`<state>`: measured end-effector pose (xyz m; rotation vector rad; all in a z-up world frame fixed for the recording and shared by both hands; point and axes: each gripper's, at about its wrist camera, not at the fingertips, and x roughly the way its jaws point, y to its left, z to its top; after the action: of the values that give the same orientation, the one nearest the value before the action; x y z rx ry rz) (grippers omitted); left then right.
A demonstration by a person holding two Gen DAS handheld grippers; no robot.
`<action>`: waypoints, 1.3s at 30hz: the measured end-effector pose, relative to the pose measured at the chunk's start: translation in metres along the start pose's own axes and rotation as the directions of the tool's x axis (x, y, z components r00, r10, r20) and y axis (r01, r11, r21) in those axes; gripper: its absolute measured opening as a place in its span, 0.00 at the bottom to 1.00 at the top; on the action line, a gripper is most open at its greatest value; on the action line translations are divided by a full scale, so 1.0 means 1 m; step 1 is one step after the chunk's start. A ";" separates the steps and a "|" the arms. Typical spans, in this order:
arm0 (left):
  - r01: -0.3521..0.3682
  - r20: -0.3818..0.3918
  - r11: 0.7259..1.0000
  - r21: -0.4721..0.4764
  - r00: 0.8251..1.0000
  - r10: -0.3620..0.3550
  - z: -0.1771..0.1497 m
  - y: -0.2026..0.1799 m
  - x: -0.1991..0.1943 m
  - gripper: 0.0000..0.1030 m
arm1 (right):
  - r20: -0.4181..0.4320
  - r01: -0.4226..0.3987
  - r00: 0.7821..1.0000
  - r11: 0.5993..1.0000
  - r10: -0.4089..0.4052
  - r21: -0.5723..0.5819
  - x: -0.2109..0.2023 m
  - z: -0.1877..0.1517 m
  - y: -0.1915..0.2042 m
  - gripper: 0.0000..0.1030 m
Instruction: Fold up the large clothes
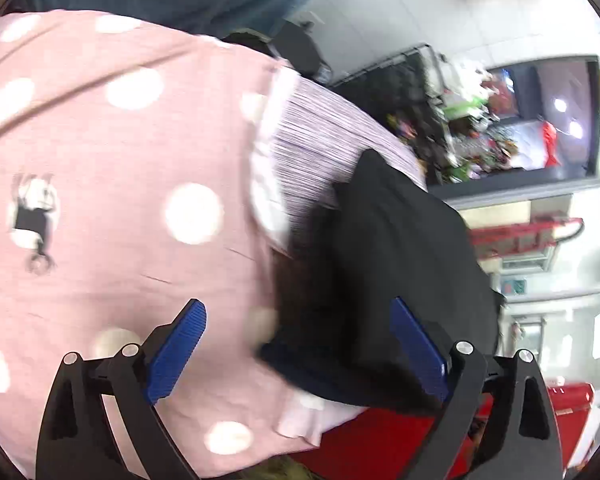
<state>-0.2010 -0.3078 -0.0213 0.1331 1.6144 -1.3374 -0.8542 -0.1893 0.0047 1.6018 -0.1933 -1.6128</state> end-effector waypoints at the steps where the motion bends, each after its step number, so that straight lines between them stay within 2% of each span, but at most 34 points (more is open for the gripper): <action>1: -0.018 0.003 1.000 0.008 1.000 0.018 0.003 0.003 0.001 0.87 | 0.012 0.055 0.998 0.998 -0.054 -0.026 -0.004 -0.002 0.003 0.69; 2: -0.050 0.019 0.998 0.035 0.999 0.050 0.003 0.001 -0.002 0.87 | 0.048 0.159 0.987 0.984 -0.155 -0.085 -0.008 -0.005 0.007 0.69; 3: -0.070 0.032 0.995 0.064 0.997 0.068 0.003 -0.003 -0.004 0.87 | 0.109 0.270 0.960 0.953 -0.256 -0.136 -0.015 -0.008 0.013 0.70; 4: -0.092 0.044 0.989 0.118 0.995 0.087 0.000 -0.013 -0.005 0.87 | 0.151 0.334 0.938 0.931 -0.312 -0.146 -0.019 -0.010 0.015 0.70; 5: -0.102 0.045 0.982 0.157 0.994 0.096 -0.003 -0.024 -0.005 0.87 | 0.211 0.420 0.896 0.900 -0.390 -0.118 -0.029 -0.011 0.014 0.71; 6: -0.110 0.042 0.976 0.189 0.994 0.104 -0.006 -0.030 -0.004 0.87 | 0.249 0.470 0.861 0.881 -0.443 -0.060 -0.041 -0.013 0.009 0.71; 8: -0.134 0.038 0.957 0.258 0.991 0.129 -0.011 -0.040 0.000 0.87 | 0.283 0.479 0.840 0.878 -0.464 0.018 -0.060 -0.021 0.002 0.71; 9: -0.153 0.041 0.943 0.294 0.988 0.147 -0.013 -0.048 0.002 0.88 | 0.295 0.479 0.839 0.878 -0.457 -0.003 -0.067 -0.028 0.008 0.71; 11: -0.201 0.061 0.897 0.393 0.979 0.193 -0.023 -0.074 0.008 0.88 | 0.299 0.486 0.850 0.865 -0.434 -0.127 -0.068 -0.043 0.026 0.72; 13: -0.247 0.091 0.843 0.477 0.968 0.233 -0.034 -0.102 0.013 0.91 | 0.274 0.510 0.856 0.803 -0.438 -0.308 -0.057 -0.069 0.060 0.80; 15: -0.275 0.118 0.794 0.543 0.961 0.252 -0.047 -0.126 0.014 0.94 | 0.229 0.476 0.879 0.756 -0.417 -0.450 -0.047 -0.099 0.089 0.80; 17: -0.286 0.157 0.730 0.621 0.958 0.241 -0.063 -0.157 0.016 0.94 | 0.196 0.425 0.902 0.711 -0.385 -0.559 -0.036 -0.131 0.119 0.80; 19: -0.268 0.172 0.665 0.697 0.963 0.208 -0.080 -0.186 0.014 0.94 | 0.195 0.392 0.914 0.655 -0.356 -0.646 -0.030 -0.164 0.145 0.83; 21: -0.284 0.192 0.605 0.744 0.958 0.213 -0.091 -0.206 0.013 0.94 | 0.189 0.370 0.919 0.592 -0.347 -0.716 -0.021 -0.193 0.168 0.90; 22: -0.302 0.205 0.576 0.759 0.952 0.228 -0.095 -0.213 0.013 0.94 | 0.176 0.360 0.918 0.563 -0.355 -0.744 -0.016 -0.206 0.179 0.90; 24: -0.339 0.227 0.508 0.791 0.935 0.272 -0.104 -0.226 0.015 0.94 | 0.158 0.358 0.908 0.522 -0.389 -0.774 -0.006 -0.222 0.192 0.90; 25: -0.355 0.236 0.487 0.798 0.927 0.291 -0.109 -0.230 0.016 0.94 | 0.160 0.365 0.899 0.493 -0.409 -0.790 -0.001 -0.233 0.197 0.90; 27: -0.370 0.240 0.472 0.800 0.918 0.315 -0.113 -0.235 0.015 0.94 | 0.175 0.380 0.886 0.459 -0.429 -0.803 -0.001 -0.245 0.208 0.90; 28: -0.363 0.225 0.474 0.802 0.919 0.324 -0.116 -0.237 0.013 0.94 | 0.175 0.381 0.885 0.453 -0.432 -0.806 -0.002 -0.250 0.211 0.90; 31: -0.339 0.190 0.481 0.809 0.924 0.331 -0.126 -0.242 0.007 0.94 | 0.150 0.363 0.891 0.474 -0.430 -0.802 -0.005 -0.255 0.213 0.90; 35: -0.325 0.170 0.455 0.829 0.922 0.348 -0.139 -0.246 0.007 0.94 | 0.137 0.367 0.887 0.493 -0.441 -0.788 -0.013 -0.257 0.210 0.90; 39: -0.322 0.156 0.449 0.834 0.917 0.367 -0.146 -0.249 0.006 0.94 | 0.143 0.382 0.880 0.495 -0.453 -0.780 -0.020 -0.252 0.210 0.90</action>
<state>-0.4472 -0.2907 0.1284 1.0563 0.7288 -1.6766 -0.5423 -0.2019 0.1084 1.0015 0.9418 -1.6139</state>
